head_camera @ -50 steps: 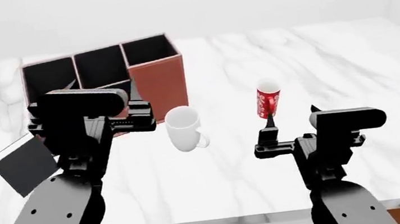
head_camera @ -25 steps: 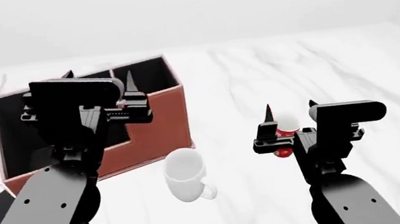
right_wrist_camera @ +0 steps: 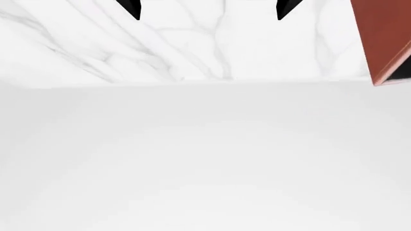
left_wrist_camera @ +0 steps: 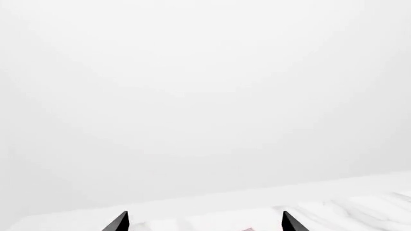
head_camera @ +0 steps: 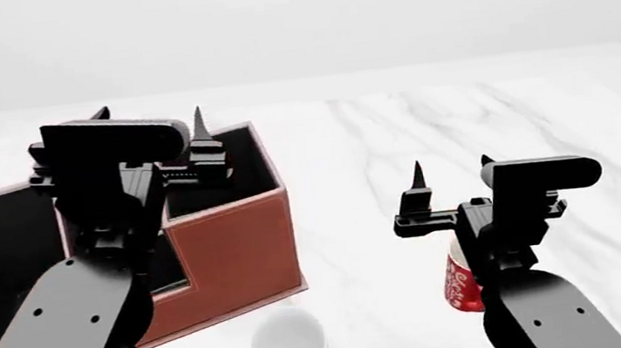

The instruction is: Pick up the red mug and place it to the right of the caddy.

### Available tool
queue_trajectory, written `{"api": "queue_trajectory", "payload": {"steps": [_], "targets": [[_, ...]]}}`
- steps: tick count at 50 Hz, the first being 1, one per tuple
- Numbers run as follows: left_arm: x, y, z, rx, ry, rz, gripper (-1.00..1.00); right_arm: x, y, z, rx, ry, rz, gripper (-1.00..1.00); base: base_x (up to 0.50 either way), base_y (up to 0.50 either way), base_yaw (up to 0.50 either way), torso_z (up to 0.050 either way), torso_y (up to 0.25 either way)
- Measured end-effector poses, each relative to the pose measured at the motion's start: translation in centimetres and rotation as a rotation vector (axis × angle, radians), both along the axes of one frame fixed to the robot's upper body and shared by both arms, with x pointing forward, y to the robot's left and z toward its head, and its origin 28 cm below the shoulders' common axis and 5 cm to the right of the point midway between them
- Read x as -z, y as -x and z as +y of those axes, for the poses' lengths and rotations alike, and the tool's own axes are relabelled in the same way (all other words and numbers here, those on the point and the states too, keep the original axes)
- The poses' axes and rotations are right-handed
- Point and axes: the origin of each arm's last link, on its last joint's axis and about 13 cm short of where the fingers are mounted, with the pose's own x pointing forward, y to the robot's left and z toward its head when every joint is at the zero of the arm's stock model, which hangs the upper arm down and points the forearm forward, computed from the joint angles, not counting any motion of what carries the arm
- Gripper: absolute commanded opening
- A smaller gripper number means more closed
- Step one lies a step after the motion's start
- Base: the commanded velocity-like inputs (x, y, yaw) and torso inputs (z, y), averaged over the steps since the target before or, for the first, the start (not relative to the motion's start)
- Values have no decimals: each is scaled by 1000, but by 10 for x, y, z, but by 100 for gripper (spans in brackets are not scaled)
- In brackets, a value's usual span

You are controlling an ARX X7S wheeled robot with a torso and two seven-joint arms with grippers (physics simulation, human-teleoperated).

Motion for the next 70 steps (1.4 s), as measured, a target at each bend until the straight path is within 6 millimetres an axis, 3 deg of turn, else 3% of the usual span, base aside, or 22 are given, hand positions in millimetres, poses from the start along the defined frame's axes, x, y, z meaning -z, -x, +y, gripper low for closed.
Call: {"api": "queue_trajectory", "payload": {"steps": [8,17,36,70], "targets": [[0,1,1,-2,-2,-3,100,3,11,-4,59,25,-20,100,0,0,0,0,0],[0,2,0,-2,-3,-5,100,7,39,-13,72,46,-49,100,0,0,0,0,0],[2,2,0,-2,-3,-4,100,34,86,-28,38,53,26,100,0,0,0,0,0],[1,1,2,-11,1,-7,100,65,102,-31,16,47,177,100,0,0,0,0,0]]}}
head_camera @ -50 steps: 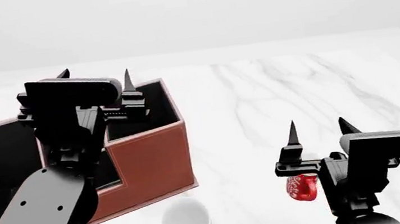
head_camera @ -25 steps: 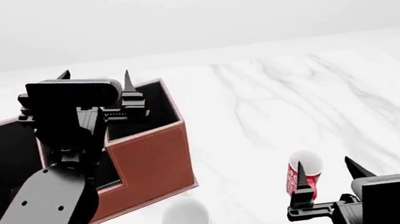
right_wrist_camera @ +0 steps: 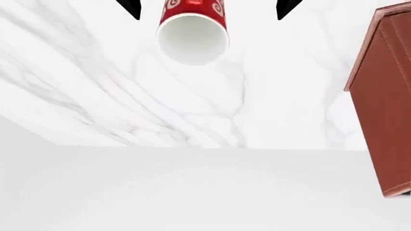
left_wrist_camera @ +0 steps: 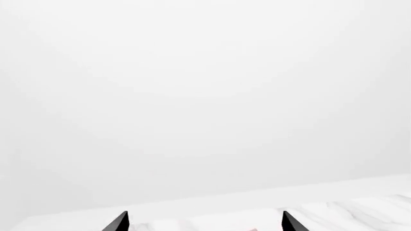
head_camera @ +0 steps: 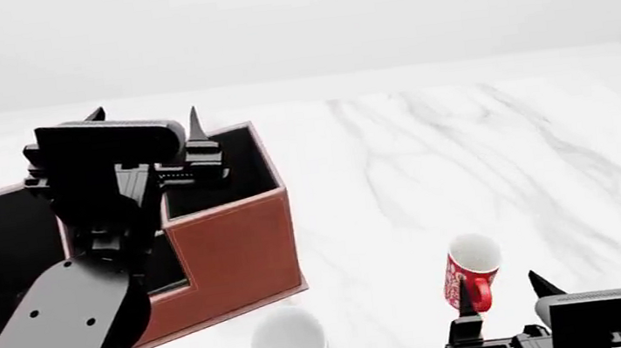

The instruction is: Pick up the red mug and place it to the right of the caddy.

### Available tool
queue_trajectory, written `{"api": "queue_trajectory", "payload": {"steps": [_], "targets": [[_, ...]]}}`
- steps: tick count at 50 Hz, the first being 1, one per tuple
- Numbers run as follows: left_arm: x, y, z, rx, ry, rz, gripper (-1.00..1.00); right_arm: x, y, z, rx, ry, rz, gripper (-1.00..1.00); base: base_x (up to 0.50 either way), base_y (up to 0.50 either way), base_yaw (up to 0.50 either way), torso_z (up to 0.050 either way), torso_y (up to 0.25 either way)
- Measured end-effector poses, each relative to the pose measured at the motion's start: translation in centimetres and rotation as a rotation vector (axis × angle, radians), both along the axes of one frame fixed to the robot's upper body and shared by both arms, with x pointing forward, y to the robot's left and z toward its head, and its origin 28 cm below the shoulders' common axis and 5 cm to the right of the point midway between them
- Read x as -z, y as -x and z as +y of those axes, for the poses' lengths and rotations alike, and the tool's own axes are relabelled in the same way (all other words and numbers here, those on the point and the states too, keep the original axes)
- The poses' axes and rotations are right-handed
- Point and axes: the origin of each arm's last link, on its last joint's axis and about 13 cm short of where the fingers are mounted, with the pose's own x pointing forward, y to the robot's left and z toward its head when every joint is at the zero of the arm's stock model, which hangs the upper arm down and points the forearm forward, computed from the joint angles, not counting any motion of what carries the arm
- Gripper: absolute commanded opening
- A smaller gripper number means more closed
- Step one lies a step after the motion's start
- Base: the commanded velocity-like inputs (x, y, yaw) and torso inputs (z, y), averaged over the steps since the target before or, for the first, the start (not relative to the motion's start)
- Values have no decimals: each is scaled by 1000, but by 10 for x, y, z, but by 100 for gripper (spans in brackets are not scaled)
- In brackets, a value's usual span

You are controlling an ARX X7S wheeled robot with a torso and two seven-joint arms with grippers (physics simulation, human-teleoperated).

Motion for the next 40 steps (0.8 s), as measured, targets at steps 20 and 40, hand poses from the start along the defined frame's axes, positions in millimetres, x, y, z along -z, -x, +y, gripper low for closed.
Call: {"api": "queue_trajectory", "payload": {"steps": [20,40], "targets": [[-1,0,1,-4,2,-3,100,9,-1,0,0,-17,53,100,0,0,0,0,0],[-1,0,2,-8,6,-6,100,17,-4,-2,18,-30,102,100,0,0,0,0,0]]}}
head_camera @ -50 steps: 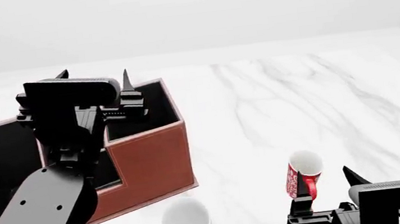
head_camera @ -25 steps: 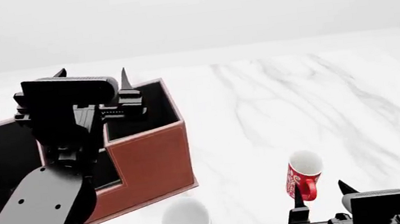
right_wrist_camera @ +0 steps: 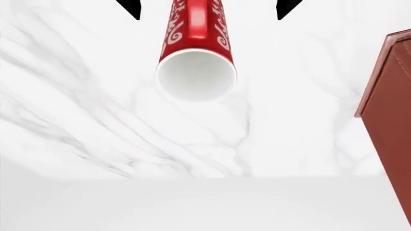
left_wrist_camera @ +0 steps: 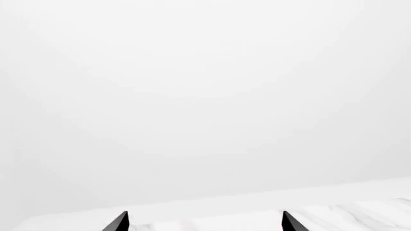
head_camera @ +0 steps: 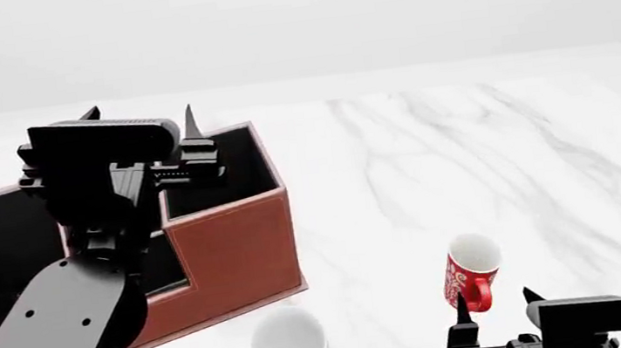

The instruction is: Pick up the red mug and place it to the right of the caddy.

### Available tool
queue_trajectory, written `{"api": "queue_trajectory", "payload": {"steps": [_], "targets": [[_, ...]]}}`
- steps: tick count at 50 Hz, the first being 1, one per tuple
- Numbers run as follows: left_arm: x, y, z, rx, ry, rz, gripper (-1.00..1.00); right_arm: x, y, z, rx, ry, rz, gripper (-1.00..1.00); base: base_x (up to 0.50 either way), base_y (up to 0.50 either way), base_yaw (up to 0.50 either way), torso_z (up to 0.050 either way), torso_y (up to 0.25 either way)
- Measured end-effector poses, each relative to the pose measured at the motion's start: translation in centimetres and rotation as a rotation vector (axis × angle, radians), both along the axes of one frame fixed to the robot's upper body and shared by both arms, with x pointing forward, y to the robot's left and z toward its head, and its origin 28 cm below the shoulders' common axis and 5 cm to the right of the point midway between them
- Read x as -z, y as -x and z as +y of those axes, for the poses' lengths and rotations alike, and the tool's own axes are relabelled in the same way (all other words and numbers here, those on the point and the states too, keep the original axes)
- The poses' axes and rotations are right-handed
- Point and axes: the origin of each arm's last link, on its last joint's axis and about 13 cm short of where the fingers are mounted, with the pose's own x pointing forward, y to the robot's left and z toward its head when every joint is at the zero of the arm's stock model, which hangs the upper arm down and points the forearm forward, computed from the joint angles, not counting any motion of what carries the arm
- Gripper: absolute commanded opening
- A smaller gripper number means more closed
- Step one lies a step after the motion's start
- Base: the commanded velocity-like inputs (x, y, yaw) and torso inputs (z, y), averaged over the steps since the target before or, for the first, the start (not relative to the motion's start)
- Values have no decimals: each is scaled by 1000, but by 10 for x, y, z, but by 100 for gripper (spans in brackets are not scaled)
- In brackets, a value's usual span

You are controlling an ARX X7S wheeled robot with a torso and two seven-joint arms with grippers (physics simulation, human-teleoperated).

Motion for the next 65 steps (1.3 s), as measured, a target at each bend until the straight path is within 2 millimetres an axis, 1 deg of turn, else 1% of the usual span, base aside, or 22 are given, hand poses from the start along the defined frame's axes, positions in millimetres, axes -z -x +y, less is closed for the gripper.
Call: {"api": "queue_trajectory", "payload": {"steps": [22,42,60,61,65], "targets": [[1,0,1,-2,3,0,100,6,-4,-2,15,-3,32,100,0,0,0,0,0],[2,-1,1,-4,4,4,100,21,-19,-6,40,-23,93,100,0,0,0,0,0],[4,-1,1,-5,5,8,100,26,-27,-5,29,-25,111,100,0,0,0,0,0],[4,-1,1,-5,5,8,100,26,-27,-5,27,-25,111,-100,0,0,0,0,0],[4,-1,2,-6,5,9,100,26,-29,-4,20,-25,109,-100,0,0,0,0,0]]}}
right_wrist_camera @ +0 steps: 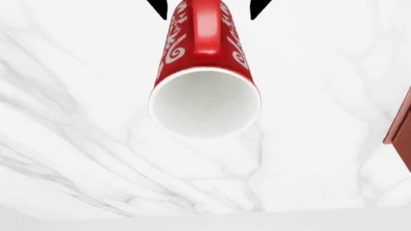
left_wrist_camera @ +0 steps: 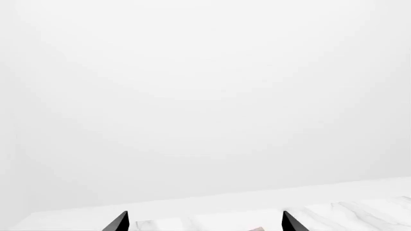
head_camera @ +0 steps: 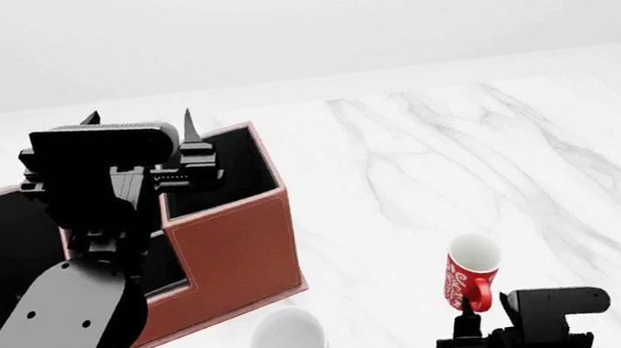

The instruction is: Pick up the red mug and place it to the right of the caddy.

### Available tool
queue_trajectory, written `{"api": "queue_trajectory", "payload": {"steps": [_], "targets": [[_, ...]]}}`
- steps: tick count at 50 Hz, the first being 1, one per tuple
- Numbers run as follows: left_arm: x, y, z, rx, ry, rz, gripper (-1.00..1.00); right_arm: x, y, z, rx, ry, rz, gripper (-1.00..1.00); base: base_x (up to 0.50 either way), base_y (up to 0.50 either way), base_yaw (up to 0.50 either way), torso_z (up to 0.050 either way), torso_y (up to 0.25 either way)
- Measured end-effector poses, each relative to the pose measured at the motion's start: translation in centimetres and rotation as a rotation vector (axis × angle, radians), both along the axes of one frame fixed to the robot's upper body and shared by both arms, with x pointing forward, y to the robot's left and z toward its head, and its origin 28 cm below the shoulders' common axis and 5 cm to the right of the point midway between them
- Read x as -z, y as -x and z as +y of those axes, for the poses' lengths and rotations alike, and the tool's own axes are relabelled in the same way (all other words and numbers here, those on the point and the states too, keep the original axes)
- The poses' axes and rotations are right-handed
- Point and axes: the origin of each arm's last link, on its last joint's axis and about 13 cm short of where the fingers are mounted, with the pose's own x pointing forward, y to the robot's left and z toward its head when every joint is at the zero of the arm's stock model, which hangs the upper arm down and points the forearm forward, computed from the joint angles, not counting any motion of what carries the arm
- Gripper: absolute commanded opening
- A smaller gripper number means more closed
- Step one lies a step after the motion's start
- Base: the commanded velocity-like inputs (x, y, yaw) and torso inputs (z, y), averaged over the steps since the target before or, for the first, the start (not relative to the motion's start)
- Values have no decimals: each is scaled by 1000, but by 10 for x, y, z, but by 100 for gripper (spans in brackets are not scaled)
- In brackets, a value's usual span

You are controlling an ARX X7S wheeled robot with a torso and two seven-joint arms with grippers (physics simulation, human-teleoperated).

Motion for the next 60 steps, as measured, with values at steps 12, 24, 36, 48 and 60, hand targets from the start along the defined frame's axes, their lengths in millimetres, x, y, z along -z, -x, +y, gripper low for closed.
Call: {"api": "queue_trajectory", "payload": {"steps": [12,24,36,48,60], "targets": [[1,0,1,-2,1,2,100,-1,-3,-1,1,10,-6,-100,0,0,0,0,0],[2,0,2,-6,3,4,100,-3,-3,-1,-1,7,-6,-100,0,0,0,0,0],[2,0,2,-9,4,4,100,-40,-15,-7,-75,31,-104,-100,0,0,0,0,0],[1,0,3,-13,3,2,100,-71,-59,-5,-290,63,-171,-100,0,0,0,0,1],[0,-1,4,-19,4,2,100,-74,-121,11,-411,55,-169,-100,0,0,0,0,0]]}}
